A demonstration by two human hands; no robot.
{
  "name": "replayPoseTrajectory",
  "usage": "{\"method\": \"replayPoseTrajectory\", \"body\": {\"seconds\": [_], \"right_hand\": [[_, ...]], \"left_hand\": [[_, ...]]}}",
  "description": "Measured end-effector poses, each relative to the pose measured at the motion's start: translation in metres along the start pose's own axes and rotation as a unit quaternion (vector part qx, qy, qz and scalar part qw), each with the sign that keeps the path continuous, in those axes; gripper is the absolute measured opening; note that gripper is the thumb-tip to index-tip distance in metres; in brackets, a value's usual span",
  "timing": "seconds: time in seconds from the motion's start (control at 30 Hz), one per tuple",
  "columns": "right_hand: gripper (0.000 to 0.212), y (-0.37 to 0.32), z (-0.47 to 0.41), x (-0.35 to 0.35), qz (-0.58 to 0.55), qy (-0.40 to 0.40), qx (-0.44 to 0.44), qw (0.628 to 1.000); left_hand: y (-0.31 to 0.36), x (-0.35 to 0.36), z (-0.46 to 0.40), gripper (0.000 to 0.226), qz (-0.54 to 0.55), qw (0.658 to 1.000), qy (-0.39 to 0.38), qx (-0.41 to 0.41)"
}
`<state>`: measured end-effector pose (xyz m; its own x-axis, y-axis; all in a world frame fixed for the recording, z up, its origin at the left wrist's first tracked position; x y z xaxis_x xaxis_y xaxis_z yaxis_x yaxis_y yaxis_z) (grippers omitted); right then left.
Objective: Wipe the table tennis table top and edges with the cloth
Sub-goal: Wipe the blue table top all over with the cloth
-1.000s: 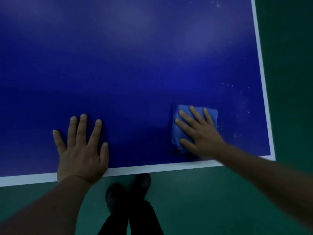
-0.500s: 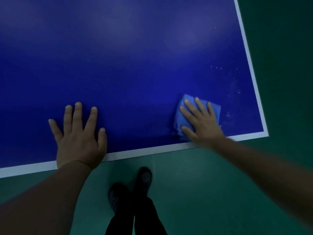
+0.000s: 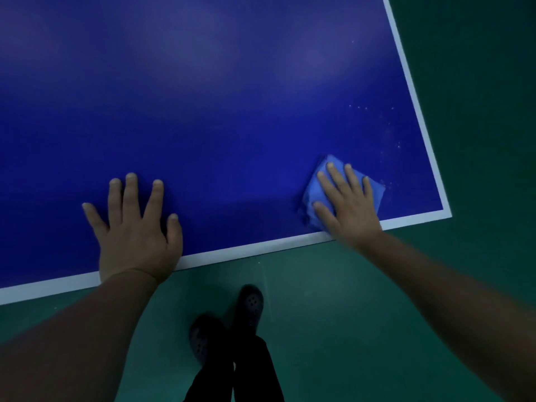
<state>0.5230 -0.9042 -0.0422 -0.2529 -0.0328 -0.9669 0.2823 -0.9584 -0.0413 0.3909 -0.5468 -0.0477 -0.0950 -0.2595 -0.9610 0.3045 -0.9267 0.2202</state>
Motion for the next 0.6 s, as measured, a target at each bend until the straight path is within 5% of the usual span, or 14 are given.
{"method": "replayPoseTrajectory", "body": {"seconds": [0.1,0.17,0.3,0.4,0.47,0.6], "right_hand": [[0.067,-0.022,-0.041,-0.011,-0.060,0.041,0.212,0.974],[0.065,-0.070,-0.053,-0.008,-0.082,0.051,0.246,0.964],[0.063,-0.158,-0.008,0.008,-0.050,0.080,-0.001,0.996],[0.063,-0.113,0.014,0.016,-0.025,0.061,-0.084,0.994],[0.067,-0.053,0.009,0.011,-0.002,0.057,-0.025,0.998],[0.069,0.021,-0.017,-0.003,-0.049,0.037,0.238,0.969]], "left_hand": [[0.001,0.000,0.001,0.070,0.002,1.000,0.000,0.002],[0.001,0.000,0.001,0.069,0.012,1.000,0.009,0.002],[0.001,-0.001,0.002,0.069,0.026,1.000,0.015,0.000],[0.002,-0.002,0.003,0.069,0.025,0.999,0.020,0.002],[0.002,-0.001,0.002,0.069,0.024,1.000,0.015,0.003],[0.002,-0.001,0.002,0.068,0.015,1.000,0.011,0.002]]}}
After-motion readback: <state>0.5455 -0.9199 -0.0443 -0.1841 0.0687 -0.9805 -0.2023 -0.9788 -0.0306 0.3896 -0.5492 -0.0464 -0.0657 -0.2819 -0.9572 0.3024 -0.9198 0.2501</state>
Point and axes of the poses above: each hand's wrist, its own z-axis away from the middle knuckle, its own x-axis out of the palm, y = z × x, the point moved 5 cm from there along -z, towards the middle knuckle, and after that the axes turned 6 degrees about x, right-handed, at the moved point
